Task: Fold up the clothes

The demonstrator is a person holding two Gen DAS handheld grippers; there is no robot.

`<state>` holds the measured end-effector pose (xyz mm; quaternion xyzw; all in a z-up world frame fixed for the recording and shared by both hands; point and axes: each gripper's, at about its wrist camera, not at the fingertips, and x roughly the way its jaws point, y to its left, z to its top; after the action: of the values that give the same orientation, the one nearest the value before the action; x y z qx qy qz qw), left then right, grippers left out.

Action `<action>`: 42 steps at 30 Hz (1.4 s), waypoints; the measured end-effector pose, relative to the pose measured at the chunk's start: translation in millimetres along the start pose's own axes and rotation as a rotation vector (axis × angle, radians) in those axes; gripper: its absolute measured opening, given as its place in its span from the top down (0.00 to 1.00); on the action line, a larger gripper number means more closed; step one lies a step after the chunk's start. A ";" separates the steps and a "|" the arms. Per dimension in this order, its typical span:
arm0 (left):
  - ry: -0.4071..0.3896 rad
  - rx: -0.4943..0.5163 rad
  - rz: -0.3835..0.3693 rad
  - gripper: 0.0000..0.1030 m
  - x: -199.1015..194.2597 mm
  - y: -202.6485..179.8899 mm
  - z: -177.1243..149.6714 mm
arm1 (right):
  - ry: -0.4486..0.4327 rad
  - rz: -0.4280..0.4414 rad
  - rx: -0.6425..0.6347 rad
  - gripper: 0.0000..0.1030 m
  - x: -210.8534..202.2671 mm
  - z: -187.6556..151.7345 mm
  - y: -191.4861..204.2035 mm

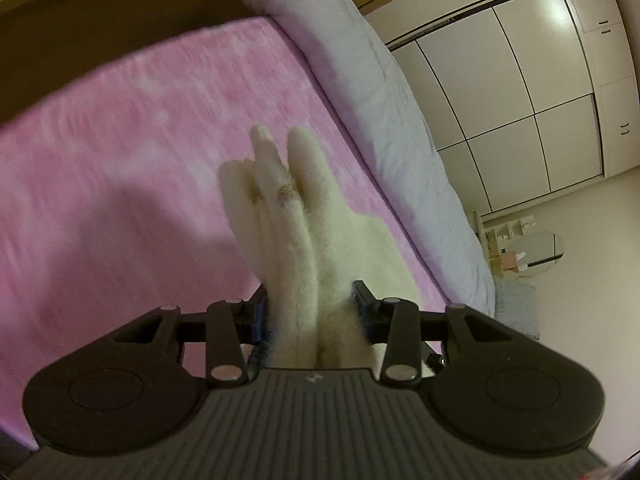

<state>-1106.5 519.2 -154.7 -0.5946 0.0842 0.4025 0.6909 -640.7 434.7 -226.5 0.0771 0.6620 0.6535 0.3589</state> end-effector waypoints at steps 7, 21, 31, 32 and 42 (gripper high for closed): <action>-0.011 0.073 -0.034 0.65 22.3 96.3 97.0 | -0.062 0.013 -0.047 0.58 144.5 6.8 4.0; 0.016 0.127 -0.013 0.65 94.5 222.0 122.4 | -0.140 -0.141 -0.035 0.55 266.1 -15.9 -72.7; -0.025 0.042 0.104 0.67 18.4 198.3 92.3 | -0.079 -0.435 -0.246 0.45 215.5 -39.3 -3.7; -0.022 0.027 0.104 0.67 9.1 195.9 84.9 | -0.060 -0.430 -0.228 0.45 211.5 -44.0 -4.2; -0.050 -0.030 0.146 0.85 2.7 203.4 51.5 | -0.017 -0.422 -0.108 0.65 213.4 -81.7 -17.4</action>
<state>-1256.9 559.9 -295.3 -0.5868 0.1040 0.4679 0.6526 -837.2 488.1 -331.6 -0.0771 0.6244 0.5978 0.4968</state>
